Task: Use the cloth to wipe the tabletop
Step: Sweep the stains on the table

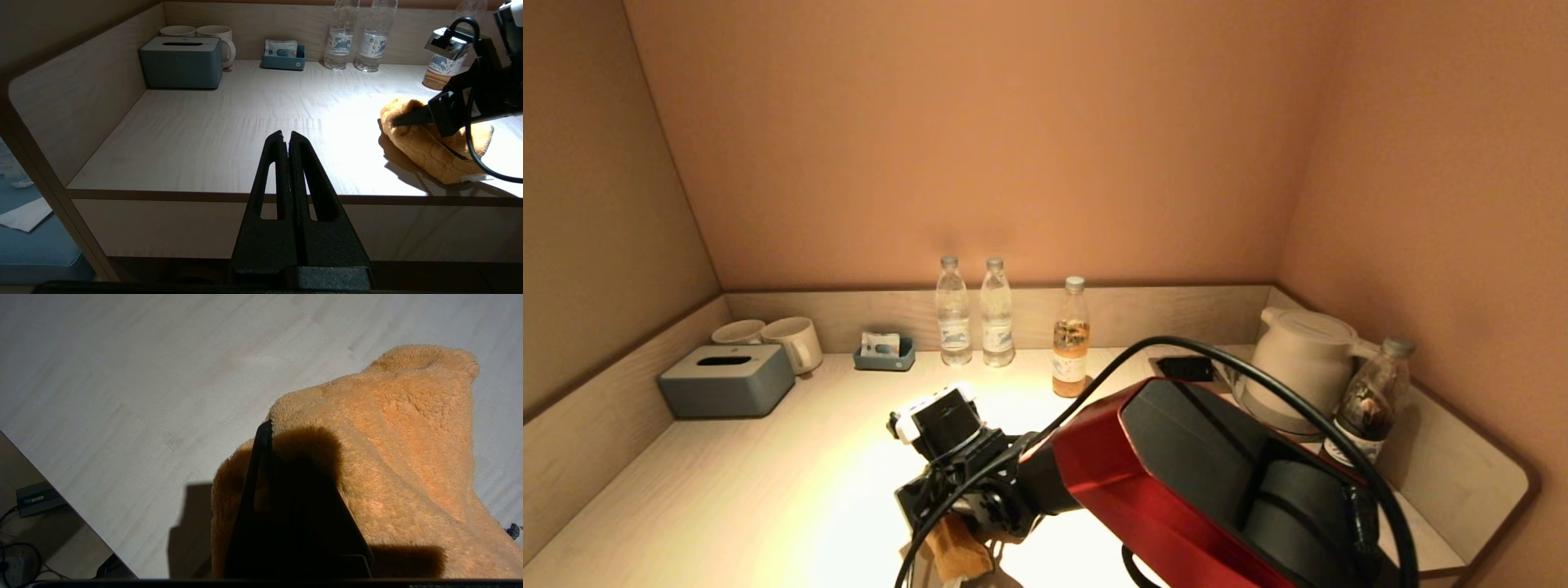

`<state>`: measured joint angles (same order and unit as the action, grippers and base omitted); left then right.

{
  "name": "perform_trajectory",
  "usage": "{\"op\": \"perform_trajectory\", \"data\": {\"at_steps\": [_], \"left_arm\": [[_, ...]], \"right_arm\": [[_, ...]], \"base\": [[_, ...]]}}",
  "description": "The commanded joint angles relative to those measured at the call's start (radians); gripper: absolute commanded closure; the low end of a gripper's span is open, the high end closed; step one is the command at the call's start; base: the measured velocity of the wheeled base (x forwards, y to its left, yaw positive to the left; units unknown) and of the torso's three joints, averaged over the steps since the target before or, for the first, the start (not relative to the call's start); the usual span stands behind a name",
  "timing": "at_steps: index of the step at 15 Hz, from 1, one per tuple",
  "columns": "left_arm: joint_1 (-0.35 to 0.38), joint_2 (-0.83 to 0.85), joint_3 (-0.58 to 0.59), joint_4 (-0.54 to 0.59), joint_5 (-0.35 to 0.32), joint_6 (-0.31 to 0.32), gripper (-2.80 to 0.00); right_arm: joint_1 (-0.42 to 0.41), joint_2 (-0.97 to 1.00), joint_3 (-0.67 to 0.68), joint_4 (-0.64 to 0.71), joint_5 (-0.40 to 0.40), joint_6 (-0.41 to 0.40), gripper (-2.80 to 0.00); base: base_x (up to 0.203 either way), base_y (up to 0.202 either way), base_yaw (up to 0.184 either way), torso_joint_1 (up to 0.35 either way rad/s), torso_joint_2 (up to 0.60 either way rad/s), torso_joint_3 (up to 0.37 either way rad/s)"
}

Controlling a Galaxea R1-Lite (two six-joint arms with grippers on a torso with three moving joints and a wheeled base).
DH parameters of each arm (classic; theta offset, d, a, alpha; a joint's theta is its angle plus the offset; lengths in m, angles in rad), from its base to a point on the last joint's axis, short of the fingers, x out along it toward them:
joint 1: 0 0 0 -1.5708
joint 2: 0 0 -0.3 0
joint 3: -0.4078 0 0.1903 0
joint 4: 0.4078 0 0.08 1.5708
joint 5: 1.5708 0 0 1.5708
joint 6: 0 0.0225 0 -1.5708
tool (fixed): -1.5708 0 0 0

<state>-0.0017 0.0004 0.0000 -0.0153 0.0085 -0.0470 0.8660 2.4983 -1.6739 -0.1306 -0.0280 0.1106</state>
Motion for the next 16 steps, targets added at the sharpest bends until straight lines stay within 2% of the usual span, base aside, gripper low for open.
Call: {"op": "perform_trajectory", "data": {"at_steps": [1,4,6,10,16], "left_arm": [[0.000,0.000,0.000,0.000,0.001,-0.001,0.00],[0.000,0.000,0.000,0.000,0.001,-0.001,0.00],[0.000,0.000,0.000,0.000,0.001,-0.001,0.00],[0.000,0.000,0.000,0.000,0.001,-0.001,0.00],[0.000,0.000,0.000,0.000,0.001,-0.001,0.00]], "right_arm": [[-0.011,0.067,-0.058,0.003,-0.009,0.000,0.00],[-0.088,0.074,-0.052,0.003,-0.018,0.002,0.00],[-0.110,0.074,-0.046,0.003,-0.028,0.003,0.00],[-0.275,0.061,-0.004,0.003,-0.043,-0.004,0.00],[-0.408,0.006,0.092,-0.005,-0.053,-0.012,0.00]], "base": [[0.000,0.000,0.000,0.000,0.00,0.000],[0.000,0.000,0.000,0.000,0.00,0.000],[0.000,0.000,0.000,0.000,0.00,0.000],[0.000,0.000,0.000,0.000,0.00,0.000],[0.000,0.000,0.000,0.000,0.00,0.000]]}}
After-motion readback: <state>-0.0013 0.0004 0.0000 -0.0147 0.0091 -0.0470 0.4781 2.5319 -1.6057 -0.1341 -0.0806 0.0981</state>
